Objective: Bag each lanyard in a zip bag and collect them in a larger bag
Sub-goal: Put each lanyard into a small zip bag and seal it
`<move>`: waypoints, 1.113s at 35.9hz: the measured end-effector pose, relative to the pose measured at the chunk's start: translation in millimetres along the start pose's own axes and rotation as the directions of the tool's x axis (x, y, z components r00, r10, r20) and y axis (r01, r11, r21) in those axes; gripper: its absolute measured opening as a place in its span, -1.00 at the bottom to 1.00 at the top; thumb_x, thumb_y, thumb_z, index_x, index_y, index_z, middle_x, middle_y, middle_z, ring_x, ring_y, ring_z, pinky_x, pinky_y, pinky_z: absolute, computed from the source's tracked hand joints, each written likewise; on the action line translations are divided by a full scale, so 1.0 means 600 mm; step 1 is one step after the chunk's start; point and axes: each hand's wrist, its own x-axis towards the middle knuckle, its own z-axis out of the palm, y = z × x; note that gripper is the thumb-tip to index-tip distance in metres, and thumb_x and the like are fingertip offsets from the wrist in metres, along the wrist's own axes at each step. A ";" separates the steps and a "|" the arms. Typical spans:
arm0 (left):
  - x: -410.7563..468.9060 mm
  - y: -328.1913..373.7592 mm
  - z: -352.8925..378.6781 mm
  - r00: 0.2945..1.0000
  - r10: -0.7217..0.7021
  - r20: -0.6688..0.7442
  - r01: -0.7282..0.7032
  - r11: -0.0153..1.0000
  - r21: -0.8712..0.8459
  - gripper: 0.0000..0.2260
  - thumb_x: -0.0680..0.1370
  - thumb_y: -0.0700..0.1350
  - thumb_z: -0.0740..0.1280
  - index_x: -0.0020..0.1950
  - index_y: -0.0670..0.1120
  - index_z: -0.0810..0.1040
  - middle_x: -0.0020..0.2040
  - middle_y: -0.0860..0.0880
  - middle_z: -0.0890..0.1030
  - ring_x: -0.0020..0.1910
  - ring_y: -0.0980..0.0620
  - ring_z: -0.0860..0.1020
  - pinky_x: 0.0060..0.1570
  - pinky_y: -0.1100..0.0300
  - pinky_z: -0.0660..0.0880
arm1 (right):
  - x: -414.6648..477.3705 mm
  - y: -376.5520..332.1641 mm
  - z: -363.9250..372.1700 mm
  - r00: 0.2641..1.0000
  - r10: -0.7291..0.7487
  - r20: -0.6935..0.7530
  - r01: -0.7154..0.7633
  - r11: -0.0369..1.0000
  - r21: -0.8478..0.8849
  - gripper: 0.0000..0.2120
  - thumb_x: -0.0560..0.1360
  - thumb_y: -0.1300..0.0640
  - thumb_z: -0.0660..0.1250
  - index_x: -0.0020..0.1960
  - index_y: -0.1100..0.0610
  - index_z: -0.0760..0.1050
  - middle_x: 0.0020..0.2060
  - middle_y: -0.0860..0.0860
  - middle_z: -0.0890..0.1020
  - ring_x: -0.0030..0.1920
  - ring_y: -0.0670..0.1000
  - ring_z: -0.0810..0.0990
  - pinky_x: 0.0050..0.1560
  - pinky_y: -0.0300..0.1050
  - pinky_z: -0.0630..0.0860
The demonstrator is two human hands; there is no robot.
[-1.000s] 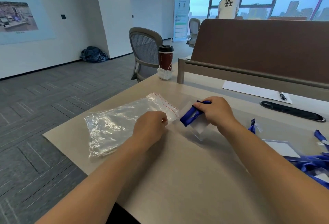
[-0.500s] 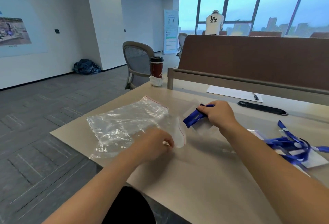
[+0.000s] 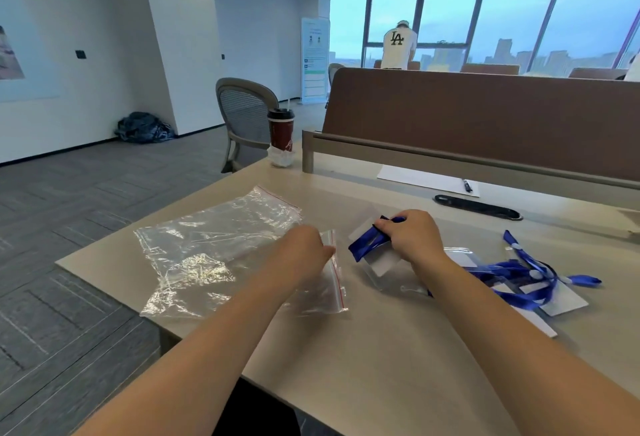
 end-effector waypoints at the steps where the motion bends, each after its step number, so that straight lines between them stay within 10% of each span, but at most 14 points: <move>1: 0.007 0.005 0.005 1.000 -0.024 0.015 0.024 0.999 0.037 -0.64 0.54 0.11 0.38 -0.24 -0.17 0.53 -0.34 -0.05 0.54 -0.28 -0.06 0.57 -0.22 0.14 0.46 | 0.003 0.001 0.001 1.000 0.002 -0.004 -0.002 1.000 0.000 -0.78 0.51 0.01 0.40 -0.08 0.18 0.61 -0.24 0.07 0.60 -0.27 0.03 0.49 -0.29 -0.11 0.36; 19: 0.029 0.014 0.046 0.994 -0.099 0.054 0.094 0.992 0.082 -0.77 0.54 -0.19 0.31 -0.31 -0.11 0.39 -0.35 -0.03 0.45 -0.25 -0.06 0.54 -0.26 0.19 0.38 | 0.021 0.016 0.011 0.999 0.010 0.040 -0.010 1.000 0.004 -0.76 0.52 0.00 0.40 -0.15 0.18 0.58 -0.30 0.06 0.58 -0.28 0.03 0.49 -0.24 -0.09 0.39; 34: 0.030 0.006 0.047 0.990 -0.117 0.081 0.134 0.957 -0.257 -0.83 0.51 -0.23 0.40 -0.23 -0.31 0.64 -0.35 -0.26 0.67 -0.43 -0.15 0.62 -0.20 -0.02 0.67 | 0.012 0.002 0.026 0.998 0.057 -0.032 -0.052 0.989 0.137 -0.81 0.53 0.00 0.38 -0.07 0.13 0.53 -0.27 -0.02 0.54 -0.20 0.02 0.51 -0.03 -0.03 0.46; 40: 0.029 0.003 0.041 0.988 -0.125 0.095 0.147 0.948 -0.282 -0.87 0.49 -0.30 0.37 -0.21 -0.34 0.64 -0.33 -0.27 0.67 -0.28 -0.24 0.69 -0.16 -0.09 0.66 | 0.005 -0.002 0.037 0.997 0.078 -0.029 -0.072 0.984 0.164 -0.76 0.54 0.02 0.36 -0.08 0.22 0.56 -0.33 0.02 0.52 -0.33 -0.03 0.46 -0.31 -0.13 0.36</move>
